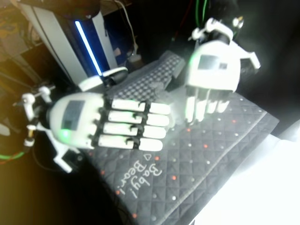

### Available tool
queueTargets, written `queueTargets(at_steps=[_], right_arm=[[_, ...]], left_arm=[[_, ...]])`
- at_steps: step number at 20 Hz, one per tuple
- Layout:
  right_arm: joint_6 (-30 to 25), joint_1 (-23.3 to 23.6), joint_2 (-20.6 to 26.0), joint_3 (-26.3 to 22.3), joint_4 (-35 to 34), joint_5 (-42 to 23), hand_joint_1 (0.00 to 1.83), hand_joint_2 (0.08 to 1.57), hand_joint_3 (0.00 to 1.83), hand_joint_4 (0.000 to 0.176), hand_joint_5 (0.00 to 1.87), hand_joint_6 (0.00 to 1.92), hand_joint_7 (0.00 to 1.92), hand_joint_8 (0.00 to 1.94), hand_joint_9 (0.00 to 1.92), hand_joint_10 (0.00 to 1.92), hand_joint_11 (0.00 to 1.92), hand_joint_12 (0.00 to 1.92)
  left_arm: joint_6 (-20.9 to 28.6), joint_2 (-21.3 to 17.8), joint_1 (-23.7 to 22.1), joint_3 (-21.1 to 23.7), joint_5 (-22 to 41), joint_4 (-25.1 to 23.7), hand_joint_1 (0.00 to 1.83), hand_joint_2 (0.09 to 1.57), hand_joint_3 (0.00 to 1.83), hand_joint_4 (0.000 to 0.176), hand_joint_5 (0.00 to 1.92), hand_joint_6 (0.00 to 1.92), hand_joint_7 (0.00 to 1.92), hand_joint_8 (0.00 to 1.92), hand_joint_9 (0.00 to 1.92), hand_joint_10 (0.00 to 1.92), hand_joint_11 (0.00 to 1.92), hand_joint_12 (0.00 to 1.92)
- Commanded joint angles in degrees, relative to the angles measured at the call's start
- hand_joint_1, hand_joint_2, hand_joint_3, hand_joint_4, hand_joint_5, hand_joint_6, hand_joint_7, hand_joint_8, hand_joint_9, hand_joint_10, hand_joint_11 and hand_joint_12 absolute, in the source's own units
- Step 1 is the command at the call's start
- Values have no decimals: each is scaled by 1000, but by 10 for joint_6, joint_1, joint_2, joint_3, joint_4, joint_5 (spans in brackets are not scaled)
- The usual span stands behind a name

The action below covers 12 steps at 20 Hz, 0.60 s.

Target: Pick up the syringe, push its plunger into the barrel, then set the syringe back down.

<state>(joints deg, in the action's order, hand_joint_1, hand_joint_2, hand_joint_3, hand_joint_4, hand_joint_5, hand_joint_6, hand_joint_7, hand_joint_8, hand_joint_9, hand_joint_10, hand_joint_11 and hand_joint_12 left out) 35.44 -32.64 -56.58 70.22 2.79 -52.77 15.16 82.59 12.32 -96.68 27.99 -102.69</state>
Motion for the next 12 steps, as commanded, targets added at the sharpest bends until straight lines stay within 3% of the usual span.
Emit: queueTargets(at_steps=[1,5,7,10,12], right_arm=[[-1,3,3,0,-12,-69,0,797,0,0,134,4,64,8,3,1,12,13],[-1,1,3,-4,-11,-70,0,789,0,0,143,5,55,1,3,1,5,11],[-1,0,3,-4,-10,-70,0,782,0,0,141,3,26,0,0,0,0,0],[-1,0,2,-4,-10,-70,0,774,0,0,143,3,26,1,0,0,0,0],[-1,0,2,-4,-10,-70,0,768,0,0,139,1,32,3,0,0,0,0]], left_arm=[[0,4,-1,-7,-14,32,1538,1150,2,0,1087,1921,1245,1921,1376,1921,1451,1921],[0,36,35,-44,-14,51,1551,1143,0,0,1122,1921,1262,1921,1371,1921,1411,1921],[0,41,46,-53,-13,39,1581,1123,0,0,1239,1921,1360,1921,1473,1921,1520,1921],[0,42,52,-51,-12,29,1545,1133,1,0,1170,1921,1285,1921,1417,1921,1466,1921],[0,43,54,-49,-7,25,1461,1134,1,0,992,1921,1149,1921,1302,1921,1366,1921]])
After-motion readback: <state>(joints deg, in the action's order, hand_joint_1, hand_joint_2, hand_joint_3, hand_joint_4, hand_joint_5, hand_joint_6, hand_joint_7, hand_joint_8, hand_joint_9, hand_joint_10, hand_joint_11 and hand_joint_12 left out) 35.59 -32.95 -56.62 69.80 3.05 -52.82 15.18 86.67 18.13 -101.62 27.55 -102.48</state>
